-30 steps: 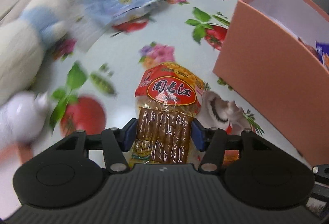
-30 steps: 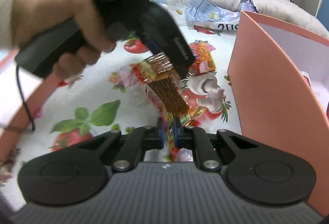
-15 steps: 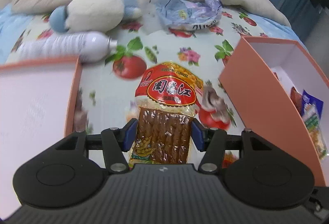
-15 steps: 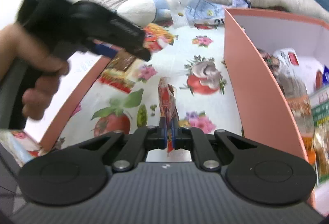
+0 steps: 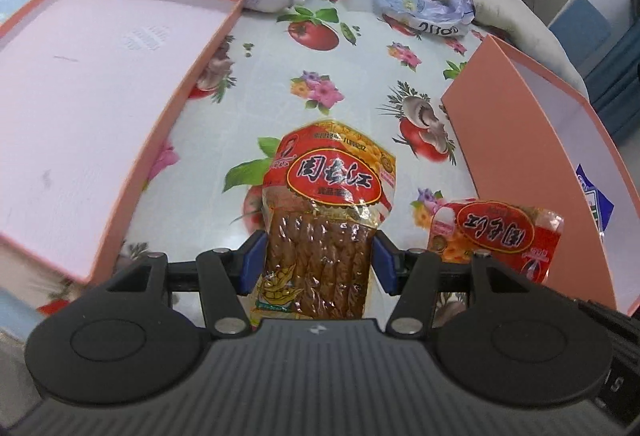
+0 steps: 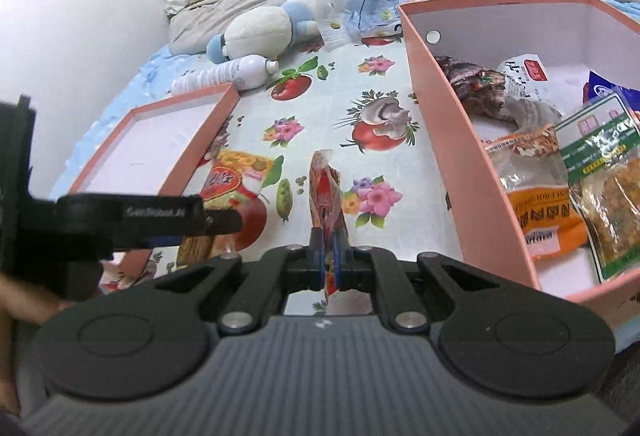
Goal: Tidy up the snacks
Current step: 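Lift and carry both red packets over the deep pink box with both grippers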
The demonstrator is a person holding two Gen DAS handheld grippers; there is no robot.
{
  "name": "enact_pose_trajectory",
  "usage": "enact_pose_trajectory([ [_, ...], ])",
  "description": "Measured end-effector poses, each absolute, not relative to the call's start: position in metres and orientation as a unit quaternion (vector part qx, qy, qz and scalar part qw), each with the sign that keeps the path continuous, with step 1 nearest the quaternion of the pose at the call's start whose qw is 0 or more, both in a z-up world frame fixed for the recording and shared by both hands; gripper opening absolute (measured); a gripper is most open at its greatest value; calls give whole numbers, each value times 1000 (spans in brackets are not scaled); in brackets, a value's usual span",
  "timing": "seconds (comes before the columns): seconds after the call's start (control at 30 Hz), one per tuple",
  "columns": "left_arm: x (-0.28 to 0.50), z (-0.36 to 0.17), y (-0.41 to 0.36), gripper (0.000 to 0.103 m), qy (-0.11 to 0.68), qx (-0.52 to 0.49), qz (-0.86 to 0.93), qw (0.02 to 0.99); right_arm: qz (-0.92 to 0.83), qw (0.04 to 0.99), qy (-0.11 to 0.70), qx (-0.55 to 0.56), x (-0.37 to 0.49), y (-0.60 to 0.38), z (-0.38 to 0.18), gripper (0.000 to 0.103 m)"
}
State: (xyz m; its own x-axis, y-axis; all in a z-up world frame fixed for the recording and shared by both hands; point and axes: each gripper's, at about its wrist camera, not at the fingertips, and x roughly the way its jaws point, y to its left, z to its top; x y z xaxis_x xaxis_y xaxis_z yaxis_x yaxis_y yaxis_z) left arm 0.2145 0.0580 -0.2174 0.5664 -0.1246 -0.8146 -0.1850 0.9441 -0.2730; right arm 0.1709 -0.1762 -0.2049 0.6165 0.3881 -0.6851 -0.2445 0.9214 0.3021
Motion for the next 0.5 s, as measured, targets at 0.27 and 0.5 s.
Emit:
enact_pose_trajectory([
  [0.27, 196, -179, 56, 61, 435, -165, 15, 885, 179, 905, 373, 102, 155, -188, -180, 7],
  [0.5, 182, -147, 40, 61, 422, -162, -14, 892, 177, 915, 343, 118, 137, -202, -148, 7],
])
